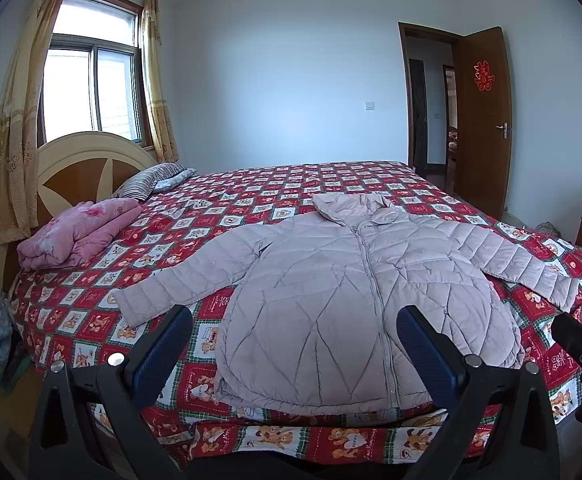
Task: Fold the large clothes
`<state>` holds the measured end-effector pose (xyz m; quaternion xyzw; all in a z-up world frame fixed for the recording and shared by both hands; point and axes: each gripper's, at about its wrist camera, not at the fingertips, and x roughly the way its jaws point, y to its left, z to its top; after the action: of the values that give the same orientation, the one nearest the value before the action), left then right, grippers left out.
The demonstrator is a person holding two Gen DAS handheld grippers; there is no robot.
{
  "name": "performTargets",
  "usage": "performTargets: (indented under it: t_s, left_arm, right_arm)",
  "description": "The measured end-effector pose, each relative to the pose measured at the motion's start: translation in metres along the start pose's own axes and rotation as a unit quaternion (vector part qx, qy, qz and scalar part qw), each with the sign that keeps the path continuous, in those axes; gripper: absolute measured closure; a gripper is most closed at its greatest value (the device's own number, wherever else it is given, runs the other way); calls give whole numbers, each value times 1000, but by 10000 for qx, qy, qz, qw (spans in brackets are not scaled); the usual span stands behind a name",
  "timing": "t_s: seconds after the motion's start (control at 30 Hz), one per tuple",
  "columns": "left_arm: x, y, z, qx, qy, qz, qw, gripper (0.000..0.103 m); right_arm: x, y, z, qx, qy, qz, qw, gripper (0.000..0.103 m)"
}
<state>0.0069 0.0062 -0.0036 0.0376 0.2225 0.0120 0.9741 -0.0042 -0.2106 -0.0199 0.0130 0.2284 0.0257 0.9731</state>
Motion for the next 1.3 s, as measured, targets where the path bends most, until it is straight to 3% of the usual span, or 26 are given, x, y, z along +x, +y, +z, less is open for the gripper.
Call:
performTargets:
  t_s: [1.3]
  left_arm:
    - [4,8,3,-11,-35,61,10000,1]
  right_arm:
    - [1,1,1,-11,46,17,10000,0]
